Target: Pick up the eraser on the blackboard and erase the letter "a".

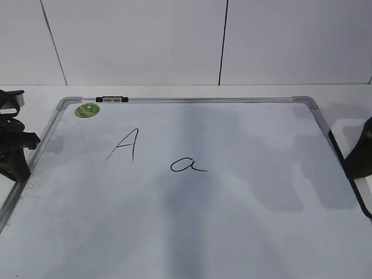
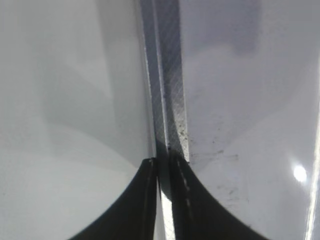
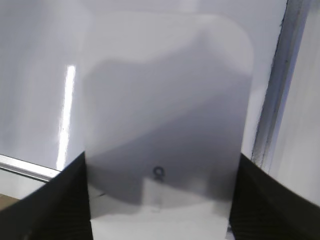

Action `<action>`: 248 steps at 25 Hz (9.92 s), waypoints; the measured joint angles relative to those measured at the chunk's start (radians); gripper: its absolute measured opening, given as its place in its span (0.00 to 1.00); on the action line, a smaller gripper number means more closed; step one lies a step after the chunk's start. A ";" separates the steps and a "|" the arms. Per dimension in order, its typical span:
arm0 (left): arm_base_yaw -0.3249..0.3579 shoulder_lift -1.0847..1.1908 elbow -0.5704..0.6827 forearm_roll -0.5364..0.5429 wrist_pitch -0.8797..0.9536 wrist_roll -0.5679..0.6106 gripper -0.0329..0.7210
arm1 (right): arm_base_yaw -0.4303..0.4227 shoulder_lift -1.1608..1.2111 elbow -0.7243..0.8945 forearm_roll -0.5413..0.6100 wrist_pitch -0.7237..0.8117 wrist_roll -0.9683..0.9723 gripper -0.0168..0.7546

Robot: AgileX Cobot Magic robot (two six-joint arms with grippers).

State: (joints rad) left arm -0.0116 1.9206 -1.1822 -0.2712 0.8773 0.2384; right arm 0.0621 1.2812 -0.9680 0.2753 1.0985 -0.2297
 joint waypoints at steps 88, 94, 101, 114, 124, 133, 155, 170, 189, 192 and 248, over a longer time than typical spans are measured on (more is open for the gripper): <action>0.002 0.000 0.000 -0.022 -0.002 -0.002 0.10 | 0.641 0.985 -0.921 -0.298 0.126 0.166 0.76; 0.002 0.000 0.000 -0.024 -0.002 -0.002 0.10 | 0.564 0.985 -0.921 -0.304 0.126 0.169 0.76; 0.002 0.000 0.000 -0.028 -0.004 -0.002 0.10 | 0.456 0.985 -0.924 -0.295 0.126 0.159 0.76; 0.002 0.000 0.000 -0.031 -0.006 -0.002 0.10 | 0.427 0.985 -0.924 -0.231 0.126 0.119 0.76; 0.002 0.000 0.000 -0.031 -0.006 -0.002 0.10 | 0.615 0.988 -0.928 -0.212 0.126 0.098 0.76; 0.002 0.000 0.000 -0.031 -0.006 -0.002 0.10 | 0.643 0.962 -1.046 -0.203 0.127 0.094 0.76; 0.002 0.000 0.000 -0.031 -0.008 -0.002 0.10 | 0.324 0.948 -1.046 -0.281 0.129 0.106 0.76; 0.002 0.000 0.000 -0.029 -0.008 -0.002 0.10 | 0.087 0.932 -0.973 -0.304 0.129 0.119 0.76; 0.002 0.000 0.000 -0.029 -0.010 -0.002 0.10 | 0.067 0.743 -0.708 -0.319 0.127 0.158 0.76; 0.002 0.000 0.000 -0.029 -0.010 -0.002 0.10 | 0.067 0.732 -0.684 -0.303 0.127 0.167 0.76; 0.002 0.000 0.000 -0.031 -0.010 -0.002 0.10 | -0.026 0.669 -0.540 -0.212 0.000 0.182 0.76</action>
State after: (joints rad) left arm -0.0097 1.9206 -1.1822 -0.3017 0.8669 0.2361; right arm 0.0359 1.9502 -1.5081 0.0629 1.0984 -0.0477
